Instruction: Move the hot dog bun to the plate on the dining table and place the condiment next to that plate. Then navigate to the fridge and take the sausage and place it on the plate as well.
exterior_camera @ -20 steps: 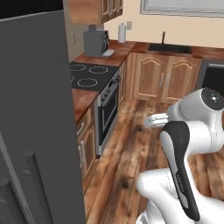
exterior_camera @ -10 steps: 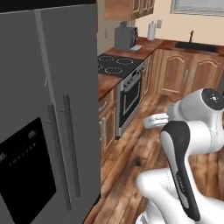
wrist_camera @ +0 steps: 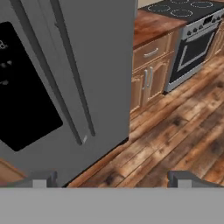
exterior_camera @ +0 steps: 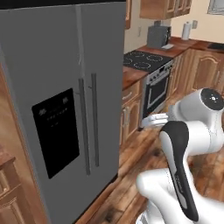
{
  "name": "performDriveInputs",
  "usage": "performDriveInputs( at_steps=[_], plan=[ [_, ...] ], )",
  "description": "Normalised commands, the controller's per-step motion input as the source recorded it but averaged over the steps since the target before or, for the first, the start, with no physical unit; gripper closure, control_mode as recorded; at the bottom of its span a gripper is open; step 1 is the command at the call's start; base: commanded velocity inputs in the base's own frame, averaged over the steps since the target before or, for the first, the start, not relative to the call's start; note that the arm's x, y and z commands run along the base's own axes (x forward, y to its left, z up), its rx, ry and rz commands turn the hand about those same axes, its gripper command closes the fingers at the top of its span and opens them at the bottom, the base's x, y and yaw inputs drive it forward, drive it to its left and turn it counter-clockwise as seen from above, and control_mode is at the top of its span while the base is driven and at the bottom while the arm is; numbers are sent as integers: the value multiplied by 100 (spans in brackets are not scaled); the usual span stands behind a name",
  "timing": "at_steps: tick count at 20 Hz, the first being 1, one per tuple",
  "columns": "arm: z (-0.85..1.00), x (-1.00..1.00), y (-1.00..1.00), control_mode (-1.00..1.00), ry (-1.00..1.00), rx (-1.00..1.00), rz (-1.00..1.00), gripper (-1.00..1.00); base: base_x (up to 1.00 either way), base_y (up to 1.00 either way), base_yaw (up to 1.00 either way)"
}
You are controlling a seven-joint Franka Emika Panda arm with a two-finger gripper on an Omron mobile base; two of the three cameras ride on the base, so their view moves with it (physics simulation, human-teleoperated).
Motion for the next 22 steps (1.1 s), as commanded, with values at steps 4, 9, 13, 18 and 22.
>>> performDriveInputs(
  at_steps=[4, 9, 13, 18, 22],
  plan=[
    [0, 0, 0, 100, 0, 0, 0, -100, -17, -32, 48],
    [0, 0, 0, 100, 0, 0, 0, -100, -2, -6, 51],
    [0, 0, 0, 100, 0, 0, 0, -100, 6, -22, 50],
    [0, 0, 0, 100, 0, 0, 0, -100, 17, -35, 41],
    [0, 0, 0, 100, 0, 0, 0, -100, 0, -59, 30]
  ],
)
